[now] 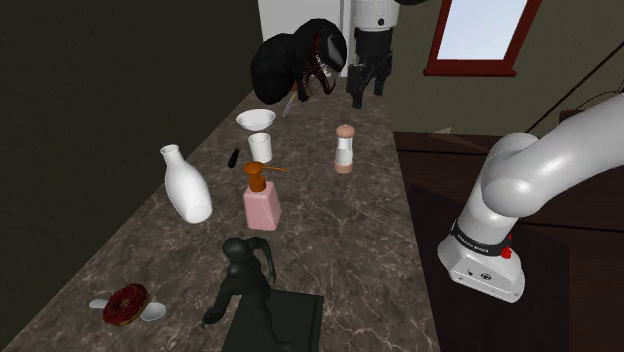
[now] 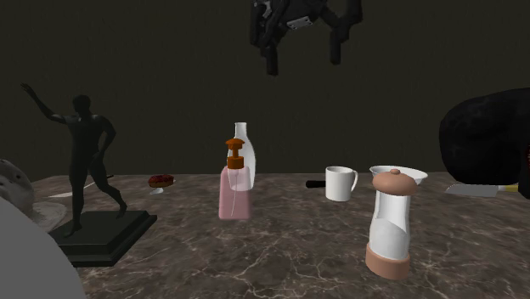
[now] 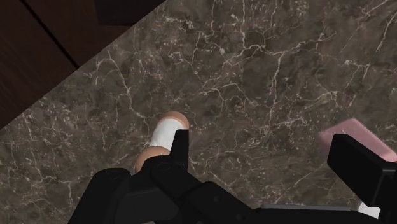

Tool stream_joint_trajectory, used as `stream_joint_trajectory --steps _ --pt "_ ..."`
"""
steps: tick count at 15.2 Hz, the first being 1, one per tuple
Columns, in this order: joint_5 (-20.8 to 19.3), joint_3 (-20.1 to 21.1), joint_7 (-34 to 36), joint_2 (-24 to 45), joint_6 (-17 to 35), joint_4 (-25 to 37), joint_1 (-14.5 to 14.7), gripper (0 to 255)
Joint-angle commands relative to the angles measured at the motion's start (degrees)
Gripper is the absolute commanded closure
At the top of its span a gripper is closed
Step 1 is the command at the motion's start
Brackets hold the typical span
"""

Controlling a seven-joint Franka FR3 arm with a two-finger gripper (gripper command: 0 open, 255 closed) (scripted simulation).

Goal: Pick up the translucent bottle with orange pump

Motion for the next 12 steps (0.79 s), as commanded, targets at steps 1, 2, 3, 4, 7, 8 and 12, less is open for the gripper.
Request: stream_joint_trajectory --steps 1,2,3,4,7,8,12 --pt "0.6 2.2 2.4 2.6 2.4 0.3 0.5 0" --pt "0.8 3.2 3.5 4.1 3.4 0.7 0.6 0" --pt "0.9 4.3 4.7 5.6 4.4 1.3 0.8 0" --pt "1.0 5.3 5.9 7.2 5.4 1.9 0.9 0" --pt "0.7 8.4 9.5 12.3 8.1 4.2 1.3 0" --pt "0.5 9.4 10.7 14.1 8.9 5.1 1.4 0" --pt "-1.3 13.3 15.8 21.8 11.8 9.4 1.8 0"
